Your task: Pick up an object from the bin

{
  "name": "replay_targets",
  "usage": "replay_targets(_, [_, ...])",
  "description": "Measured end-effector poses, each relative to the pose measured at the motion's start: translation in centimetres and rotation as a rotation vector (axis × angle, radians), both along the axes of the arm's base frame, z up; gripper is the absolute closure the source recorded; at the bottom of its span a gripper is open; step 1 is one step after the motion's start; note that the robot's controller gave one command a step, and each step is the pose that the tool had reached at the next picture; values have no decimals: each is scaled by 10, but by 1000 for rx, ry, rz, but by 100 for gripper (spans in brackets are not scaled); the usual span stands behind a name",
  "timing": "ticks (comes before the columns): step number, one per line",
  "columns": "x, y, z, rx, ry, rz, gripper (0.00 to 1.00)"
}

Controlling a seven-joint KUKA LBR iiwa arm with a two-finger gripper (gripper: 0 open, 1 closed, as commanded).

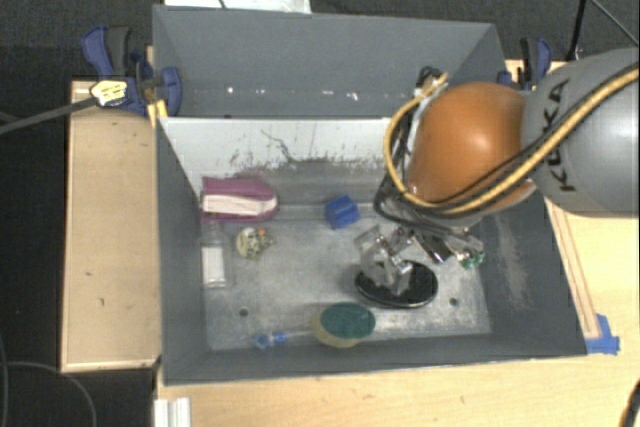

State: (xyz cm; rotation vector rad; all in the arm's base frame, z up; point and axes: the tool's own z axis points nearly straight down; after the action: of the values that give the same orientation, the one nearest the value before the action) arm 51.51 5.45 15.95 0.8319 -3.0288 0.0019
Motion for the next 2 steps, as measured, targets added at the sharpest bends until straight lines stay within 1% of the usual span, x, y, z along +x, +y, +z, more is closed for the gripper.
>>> replay_targets(1, [0, 2, 1, 2, -1, -2, 0])
replay_targets(2, [-33, 0, -79, 2, 4, 55, 0])
